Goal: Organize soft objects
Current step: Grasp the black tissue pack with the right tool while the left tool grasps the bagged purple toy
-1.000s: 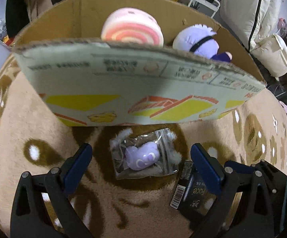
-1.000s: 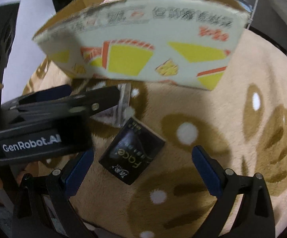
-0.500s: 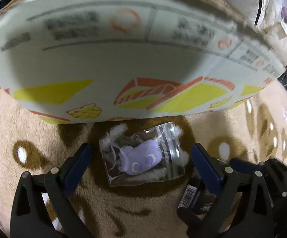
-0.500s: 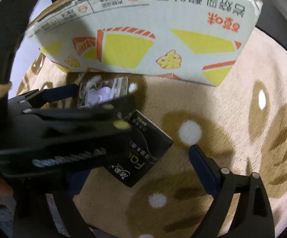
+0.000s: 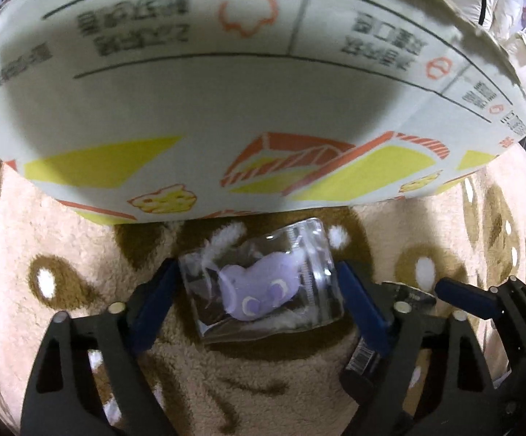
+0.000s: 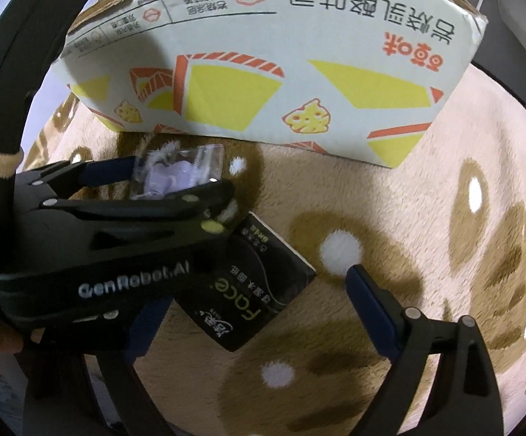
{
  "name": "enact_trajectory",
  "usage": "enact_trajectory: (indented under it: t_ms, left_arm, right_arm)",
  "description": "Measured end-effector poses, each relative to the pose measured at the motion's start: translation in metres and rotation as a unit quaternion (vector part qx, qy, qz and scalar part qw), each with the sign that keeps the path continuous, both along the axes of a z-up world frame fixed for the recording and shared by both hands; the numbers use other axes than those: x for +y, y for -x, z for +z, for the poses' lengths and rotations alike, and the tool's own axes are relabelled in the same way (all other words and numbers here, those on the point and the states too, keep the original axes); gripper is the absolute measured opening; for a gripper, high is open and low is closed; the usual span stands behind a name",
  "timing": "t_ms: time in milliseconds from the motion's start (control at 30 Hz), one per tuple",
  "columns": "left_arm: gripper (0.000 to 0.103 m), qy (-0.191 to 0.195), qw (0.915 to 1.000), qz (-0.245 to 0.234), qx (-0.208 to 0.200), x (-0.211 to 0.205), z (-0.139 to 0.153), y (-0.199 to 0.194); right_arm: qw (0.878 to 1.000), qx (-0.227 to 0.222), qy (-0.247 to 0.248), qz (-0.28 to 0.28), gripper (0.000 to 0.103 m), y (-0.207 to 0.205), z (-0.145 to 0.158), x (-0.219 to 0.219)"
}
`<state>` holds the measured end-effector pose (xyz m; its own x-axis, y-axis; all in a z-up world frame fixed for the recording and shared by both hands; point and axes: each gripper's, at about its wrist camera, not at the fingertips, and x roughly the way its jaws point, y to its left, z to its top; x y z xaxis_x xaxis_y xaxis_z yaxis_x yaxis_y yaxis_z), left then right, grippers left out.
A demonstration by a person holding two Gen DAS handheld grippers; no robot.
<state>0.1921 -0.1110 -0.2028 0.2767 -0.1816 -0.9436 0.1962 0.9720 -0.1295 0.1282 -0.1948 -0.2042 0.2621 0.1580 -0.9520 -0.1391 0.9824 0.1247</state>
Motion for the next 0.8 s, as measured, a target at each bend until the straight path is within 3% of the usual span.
enact_trajectory:
  t_ms: [233,433,800]
  left_arm:
    - [0.077,0.012,0.9999,0.012,0.004,0.012,-0.003,-0.003]
    - [0.075,0.044,0.9983,0.037,0.009,0.023,-0.002,-0.004]
    - [0.065,0.067,0.9960,0.058,-0.001,0.047,0.012,0.008]
  right_arm:
    - [1.000,0.000,0.014,0.008,0.080,0.002,-0.006,0.008]
    - [1.000,0.000,0.018,-0.001,0.079,0.004,-0.004,-0.002]
    - [0.999,-0.007,0.040,-0.003,0.078,0.007,-0.002,-0.011]
